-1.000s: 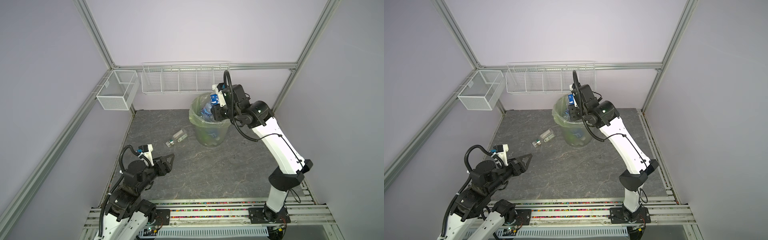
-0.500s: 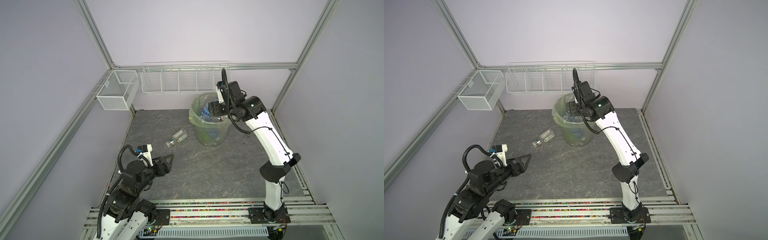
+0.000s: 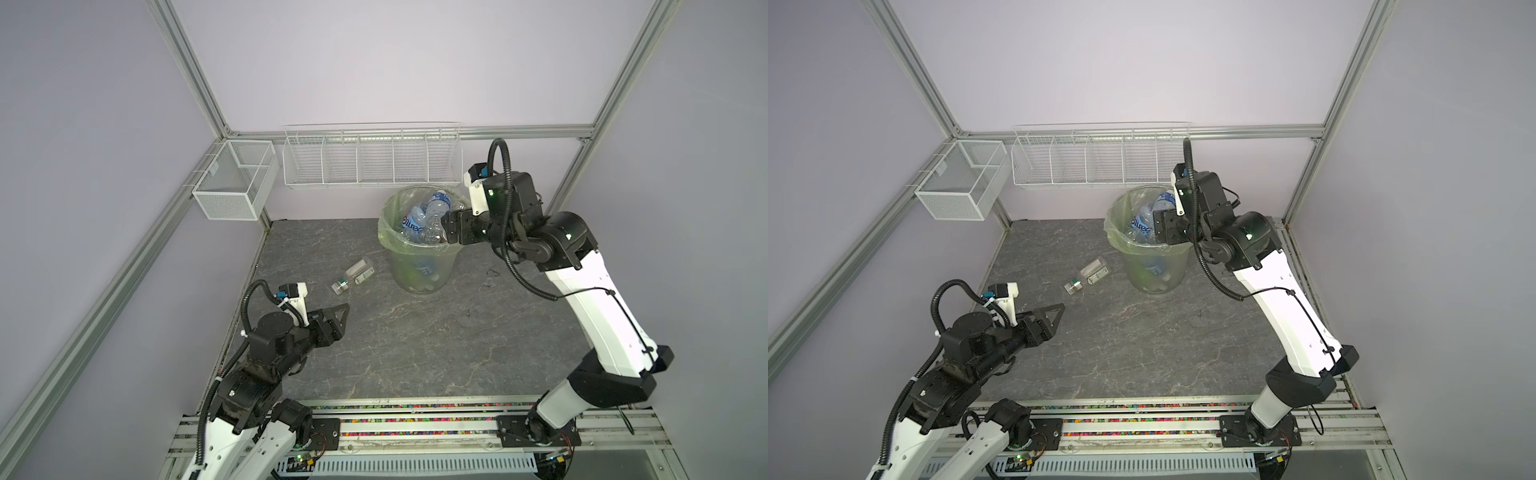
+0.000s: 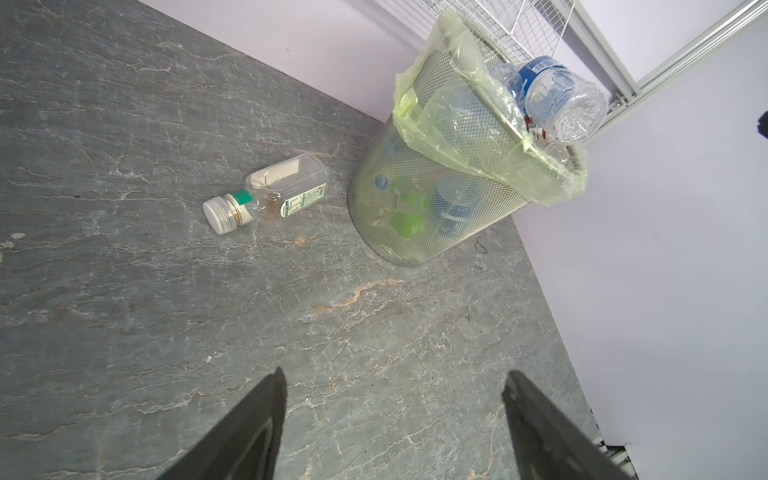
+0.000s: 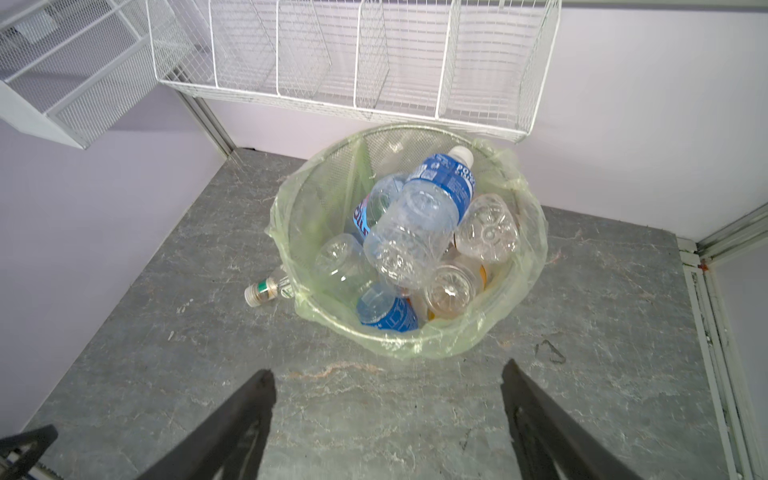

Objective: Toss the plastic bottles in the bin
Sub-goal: 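Open the right gripper to drop the bottle into the bin, then withdraw the right gripper while lowering the left gripper to the green-capped bottle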

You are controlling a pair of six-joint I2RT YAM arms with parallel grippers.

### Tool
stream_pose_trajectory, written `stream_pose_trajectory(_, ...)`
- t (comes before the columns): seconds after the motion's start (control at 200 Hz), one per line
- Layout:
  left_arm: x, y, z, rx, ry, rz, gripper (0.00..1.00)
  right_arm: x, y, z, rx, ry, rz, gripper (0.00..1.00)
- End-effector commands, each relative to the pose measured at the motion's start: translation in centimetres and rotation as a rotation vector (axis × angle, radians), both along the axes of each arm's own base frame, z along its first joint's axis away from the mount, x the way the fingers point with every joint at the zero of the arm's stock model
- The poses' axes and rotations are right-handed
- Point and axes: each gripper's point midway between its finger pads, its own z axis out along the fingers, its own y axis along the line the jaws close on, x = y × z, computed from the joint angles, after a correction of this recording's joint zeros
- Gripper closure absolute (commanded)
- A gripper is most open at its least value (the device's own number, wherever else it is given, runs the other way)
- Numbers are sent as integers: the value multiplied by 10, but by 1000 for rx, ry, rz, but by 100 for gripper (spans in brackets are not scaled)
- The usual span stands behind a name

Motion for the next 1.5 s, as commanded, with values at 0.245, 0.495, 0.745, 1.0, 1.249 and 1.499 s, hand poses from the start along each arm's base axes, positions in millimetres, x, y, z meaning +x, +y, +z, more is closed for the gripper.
stream_pose_trajectory(0.245,59,-27,4,88,30,-25,6,-56,-39,-19,56,-8,-2,12)
stream_pose_trajectory(0.495,115,-29,0,104,61,-3,3,-91,-70,-55,43,24,-11,12)
stream_pose_trajectory(0.745,177,-22,-12,58,76,-19,2,-119,-75,-99,149,63,30,12)
stream_pose_trajectory(1.0,237,-17,-64,301,201,-61,2,-139,-85,-135,144,122,37,12)
stream_pose_trajectory(1.249,266,-20,-107,432,320,-146,4,-150,-90,-157,141,150,49,12)
stream_pose_trajectory(1.499,275,-21,-151,497,417,-209,4,-154,-93,-167,139,156,48,12)
